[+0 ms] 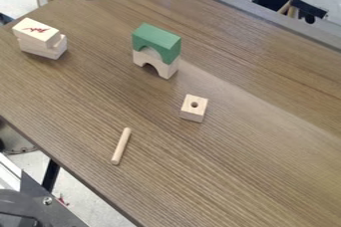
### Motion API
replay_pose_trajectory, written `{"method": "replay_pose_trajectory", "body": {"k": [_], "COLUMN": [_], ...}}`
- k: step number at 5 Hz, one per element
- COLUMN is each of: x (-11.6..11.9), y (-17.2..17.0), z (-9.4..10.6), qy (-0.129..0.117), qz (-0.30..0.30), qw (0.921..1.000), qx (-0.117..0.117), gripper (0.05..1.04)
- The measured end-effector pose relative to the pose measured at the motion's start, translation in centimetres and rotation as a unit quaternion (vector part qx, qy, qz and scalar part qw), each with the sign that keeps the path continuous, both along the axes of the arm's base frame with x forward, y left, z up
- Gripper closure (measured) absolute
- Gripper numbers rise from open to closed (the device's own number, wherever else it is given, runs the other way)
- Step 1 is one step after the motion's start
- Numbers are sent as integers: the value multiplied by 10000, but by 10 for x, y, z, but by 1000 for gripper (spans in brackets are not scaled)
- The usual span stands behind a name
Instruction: Move the green arch to the left
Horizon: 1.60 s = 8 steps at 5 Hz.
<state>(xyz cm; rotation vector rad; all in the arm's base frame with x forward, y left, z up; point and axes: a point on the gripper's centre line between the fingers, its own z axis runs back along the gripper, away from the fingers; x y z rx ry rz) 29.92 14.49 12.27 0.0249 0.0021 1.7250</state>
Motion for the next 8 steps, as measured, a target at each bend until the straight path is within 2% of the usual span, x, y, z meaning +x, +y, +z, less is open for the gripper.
{"method": "replay_pose_trajectory", "body": {"k": [1,4,8], "x": [8,18,23], "y": [-21,-47,-63], "z": [-12,-28,-30], "qy": [-135,-309,-356], "qz": [232,466,332], "qw": [9996,9984,9988], "qx": [-92,87,59], "gripper": [85,85,85]}}
